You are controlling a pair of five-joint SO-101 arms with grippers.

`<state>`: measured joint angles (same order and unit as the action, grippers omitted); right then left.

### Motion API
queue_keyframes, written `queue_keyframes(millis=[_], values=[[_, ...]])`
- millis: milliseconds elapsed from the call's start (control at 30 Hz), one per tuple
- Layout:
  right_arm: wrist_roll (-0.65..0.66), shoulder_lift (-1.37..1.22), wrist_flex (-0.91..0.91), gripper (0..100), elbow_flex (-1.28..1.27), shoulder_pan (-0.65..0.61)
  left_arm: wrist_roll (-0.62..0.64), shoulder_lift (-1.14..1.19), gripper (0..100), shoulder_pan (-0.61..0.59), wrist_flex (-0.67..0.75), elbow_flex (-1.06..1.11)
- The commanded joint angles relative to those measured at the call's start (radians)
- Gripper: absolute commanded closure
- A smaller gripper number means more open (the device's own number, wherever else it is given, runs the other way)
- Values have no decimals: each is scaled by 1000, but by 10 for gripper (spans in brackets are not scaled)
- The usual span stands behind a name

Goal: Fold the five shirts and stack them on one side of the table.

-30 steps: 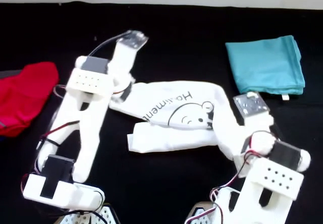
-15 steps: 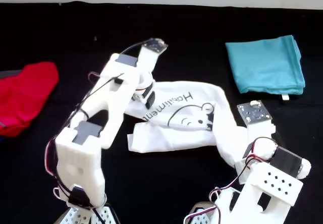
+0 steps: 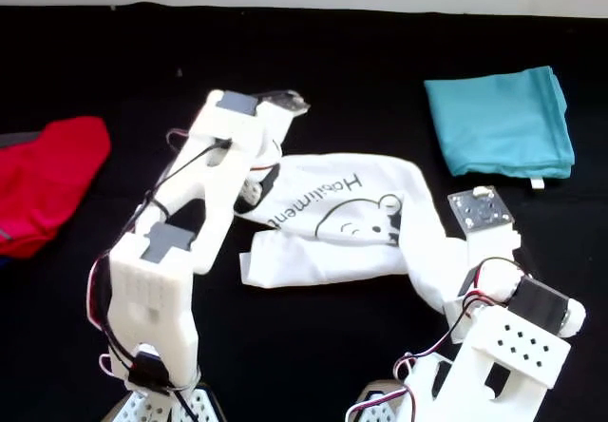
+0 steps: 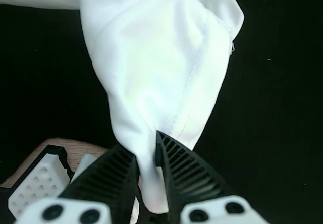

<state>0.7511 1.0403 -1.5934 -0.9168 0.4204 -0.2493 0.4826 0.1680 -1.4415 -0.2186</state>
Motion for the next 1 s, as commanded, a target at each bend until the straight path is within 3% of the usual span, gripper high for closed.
queue_keyframes(millis=[0,267,733,967], values=[[5,8,10,992,-1,8,5,-81,989,-16,92,-36],[5,13,10,992,-1,12,2,77,796,-51,210,-42],[9,8,10,992,-1,5,0,96,812,-127,253,-101],[9,10,10,992,-1,5,0,220,825,-124,255,-116]])
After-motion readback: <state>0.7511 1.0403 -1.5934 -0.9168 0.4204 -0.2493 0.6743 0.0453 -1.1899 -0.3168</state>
